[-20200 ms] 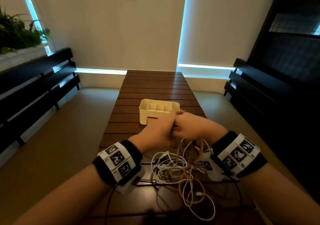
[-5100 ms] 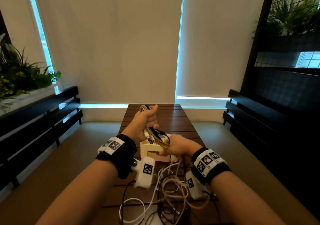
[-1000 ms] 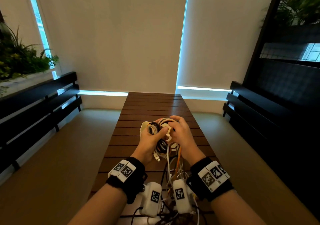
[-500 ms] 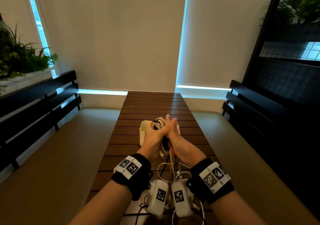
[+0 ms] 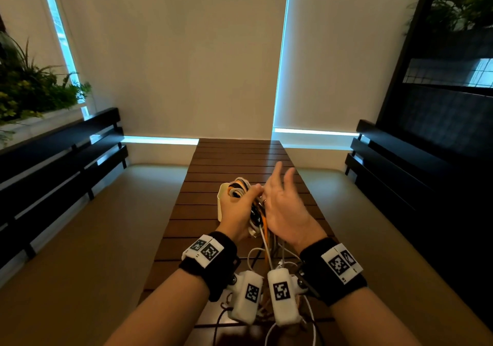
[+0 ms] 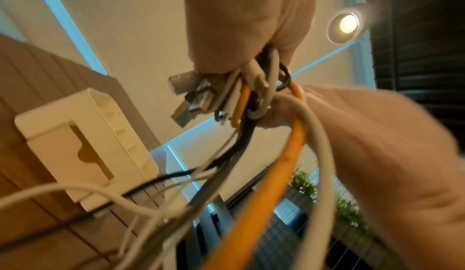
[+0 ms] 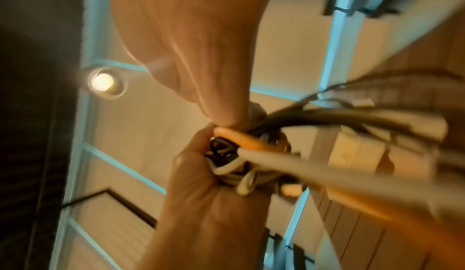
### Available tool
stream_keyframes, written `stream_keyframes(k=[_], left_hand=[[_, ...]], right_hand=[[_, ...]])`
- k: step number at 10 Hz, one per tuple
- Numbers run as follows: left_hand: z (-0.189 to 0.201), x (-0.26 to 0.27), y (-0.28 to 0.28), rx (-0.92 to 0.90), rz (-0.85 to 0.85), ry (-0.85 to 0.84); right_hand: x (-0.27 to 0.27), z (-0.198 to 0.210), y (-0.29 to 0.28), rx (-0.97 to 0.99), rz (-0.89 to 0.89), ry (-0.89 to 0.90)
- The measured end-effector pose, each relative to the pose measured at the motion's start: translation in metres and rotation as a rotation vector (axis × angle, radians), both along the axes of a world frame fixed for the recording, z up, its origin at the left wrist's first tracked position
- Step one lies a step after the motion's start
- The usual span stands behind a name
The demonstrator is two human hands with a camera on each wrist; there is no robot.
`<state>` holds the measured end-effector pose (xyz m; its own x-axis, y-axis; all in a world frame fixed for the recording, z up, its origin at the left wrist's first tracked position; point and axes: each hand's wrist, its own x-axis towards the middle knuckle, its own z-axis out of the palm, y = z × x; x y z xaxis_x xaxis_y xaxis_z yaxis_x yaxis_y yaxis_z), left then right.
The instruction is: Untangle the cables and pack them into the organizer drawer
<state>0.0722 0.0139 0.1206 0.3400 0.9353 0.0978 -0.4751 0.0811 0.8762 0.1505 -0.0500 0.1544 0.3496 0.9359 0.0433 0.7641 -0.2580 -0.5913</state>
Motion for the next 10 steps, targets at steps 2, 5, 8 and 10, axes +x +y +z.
stream_keyframes(k=[2, 5, 8, 10], left_hand=[[0.007, -0.016, 0.019, 0.311, -0.004, 0.183], [0.041, -0.009, 0.018, 0.262, -0.029, 0.041], [0.085, -0.019, 0.017, 0.158, -0.254, -0.249], [0.076, -0.024, 0.011, 0.200, -0.238, -0.185]], right_hand=[[0.013, -0.008, -0.007, 0.445, -0.089, 0.729], [-0.001, -0.043, 0.010, 0.030, 0.105, 0.537], [0.048, -0.034, 0.018, 0.770, -0.236, 0.060], [0.066, -0.074, 0.013, -0.267, -0.036, -0.001]])
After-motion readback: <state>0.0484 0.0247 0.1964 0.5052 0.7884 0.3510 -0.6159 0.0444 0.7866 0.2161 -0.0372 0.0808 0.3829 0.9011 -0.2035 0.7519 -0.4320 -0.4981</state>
